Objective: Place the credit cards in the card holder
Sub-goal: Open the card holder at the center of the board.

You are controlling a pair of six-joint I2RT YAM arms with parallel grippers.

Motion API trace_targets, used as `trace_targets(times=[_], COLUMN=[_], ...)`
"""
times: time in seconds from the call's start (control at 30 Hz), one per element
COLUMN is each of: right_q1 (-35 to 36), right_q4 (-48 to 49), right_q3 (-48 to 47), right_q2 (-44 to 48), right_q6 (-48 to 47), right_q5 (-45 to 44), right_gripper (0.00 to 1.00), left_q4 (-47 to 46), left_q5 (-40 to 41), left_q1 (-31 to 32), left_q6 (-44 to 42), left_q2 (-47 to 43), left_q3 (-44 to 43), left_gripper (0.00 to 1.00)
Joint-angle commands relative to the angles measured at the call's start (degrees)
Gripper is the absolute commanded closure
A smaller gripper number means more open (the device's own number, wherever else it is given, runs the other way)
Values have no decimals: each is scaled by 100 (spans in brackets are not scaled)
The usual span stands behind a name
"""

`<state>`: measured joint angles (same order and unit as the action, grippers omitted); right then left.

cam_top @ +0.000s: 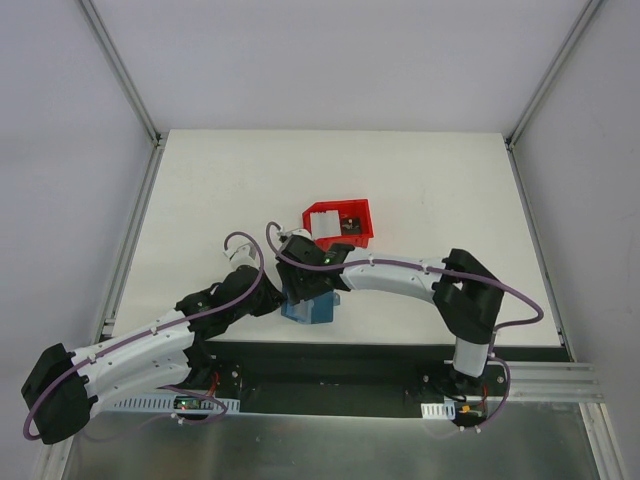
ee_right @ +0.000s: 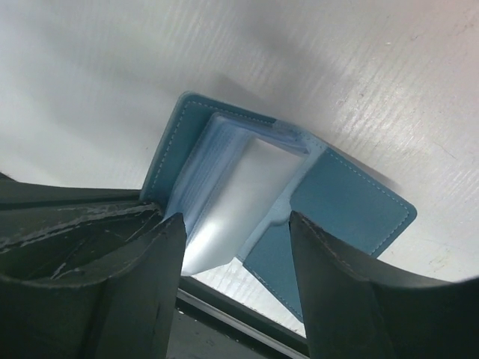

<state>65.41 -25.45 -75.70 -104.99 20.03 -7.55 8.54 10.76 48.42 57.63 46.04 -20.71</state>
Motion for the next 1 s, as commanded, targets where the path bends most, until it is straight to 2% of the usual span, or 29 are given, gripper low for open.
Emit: trace_targets(times=[0.0,0.5,0.7,0.97], right_q1=[69,60,42,34], right_q4=[-408,-153,-459,-760], right_q3=[-252,-50,29,135], right_q2=[-162,198,479,278], right_q6=[-61,-201,-263,-254], right_q5=[-264,-220,-642,-774], right_gripper=[40,39,38,38], left_q4=[-10,-1,-10,-10], left_q5=[5,136,93,84], left_q1=[53,44,53,53], left_q6=[-67,47,117,73], left_q2=[-113,-174,-104,-174], left_q3=[-144,75,172,129], left_gripper=[100,100,100,100])
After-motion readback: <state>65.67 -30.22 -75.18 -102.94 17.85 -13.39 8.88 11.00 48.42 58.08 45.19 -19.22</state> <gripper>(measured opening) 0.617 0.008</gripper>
